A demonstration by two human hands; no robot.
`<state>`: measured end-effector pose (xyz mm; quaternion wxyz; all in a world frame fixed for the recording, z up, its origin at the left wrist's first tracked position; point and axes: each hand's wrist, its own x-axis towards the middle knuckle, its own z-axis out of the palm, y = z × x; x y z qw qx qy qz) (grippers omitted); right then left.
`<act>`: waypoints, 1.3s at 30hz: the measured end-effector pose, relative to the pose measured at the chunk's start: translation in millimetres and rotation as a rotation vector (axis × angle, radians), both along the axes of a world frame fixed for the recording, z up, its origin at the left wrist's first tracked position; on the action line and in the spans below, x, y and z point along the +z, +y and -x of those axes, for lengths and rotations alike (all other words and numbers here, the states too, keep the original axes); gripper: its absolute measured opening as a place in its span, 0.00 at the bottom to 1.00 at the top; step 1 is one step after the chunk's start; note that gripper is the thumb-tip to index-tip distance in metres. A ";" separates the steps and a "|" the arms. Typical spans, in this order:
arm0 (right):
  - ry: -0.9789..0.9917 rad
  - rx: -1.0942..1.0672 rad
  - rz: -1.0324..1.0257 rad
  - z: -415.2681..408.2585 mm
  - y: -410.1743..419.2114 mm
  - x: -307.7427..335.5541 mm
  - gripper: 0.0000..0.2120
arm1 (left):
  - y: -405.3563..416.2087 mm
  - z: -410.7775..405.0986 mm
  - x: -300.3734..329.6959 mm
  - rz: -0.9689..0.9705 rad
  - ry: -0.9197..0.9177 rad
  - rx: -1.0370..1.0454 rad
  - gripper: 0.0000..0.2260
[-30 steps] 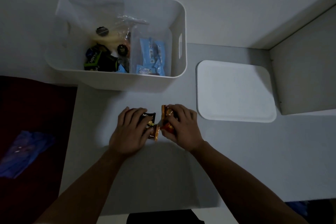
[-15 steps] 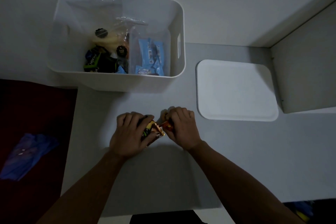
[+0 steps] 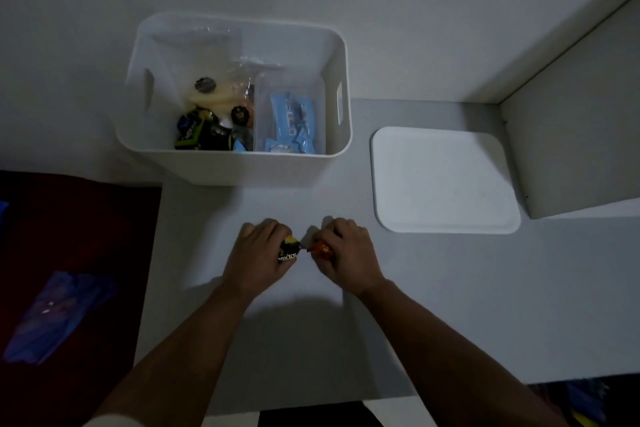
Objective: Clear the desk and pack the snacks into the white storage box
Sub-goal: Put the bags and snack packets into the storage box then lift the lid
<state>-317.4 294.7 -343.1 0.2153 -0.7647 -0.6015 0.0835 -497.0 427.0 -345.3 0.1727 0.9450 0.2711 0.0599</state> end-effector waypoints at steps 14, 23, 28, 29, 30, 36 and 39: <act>0.585 -0.290 -0.142 27.1 8.2 137.0 0.12 | -4.3 6.0 139.0 0.415 -0.444 0.428 0.13; 0.861 -0.259 -0.187 35.6 190.3 280.8 0.06 | 118.2 -33.3 290.7 0.367 -0.963 0.754 0.09; 0.773 -0.276 0.197 32.4 230.8 274.8 0.20 | 161.7 -23.2 260.4 0.657 -0.366 0.885 0.29; 0.724 -0.285 0.248 28.7 228.9 273.2 0.26 | 163.0 -17.7 250.4 0.643 -0.257 0.878 0.33; 0.702 -0.294 0.256 24.5 224.6 271.6 0.29 | 160.9 -13.2 243.9 0.597 -0.204 0.874 0.34; 0.613 -0.375 0.081 -24.2 168.0 258.1 0.16 | 122.9 -38.3 248.6 0.483 -0.276 0.794 0.12; 0.532 -0.457 0.043 -56.1 127.5 254.6 0.13 | 103.2 -71.9 258.6 0.498 -0.269 0.689 0.06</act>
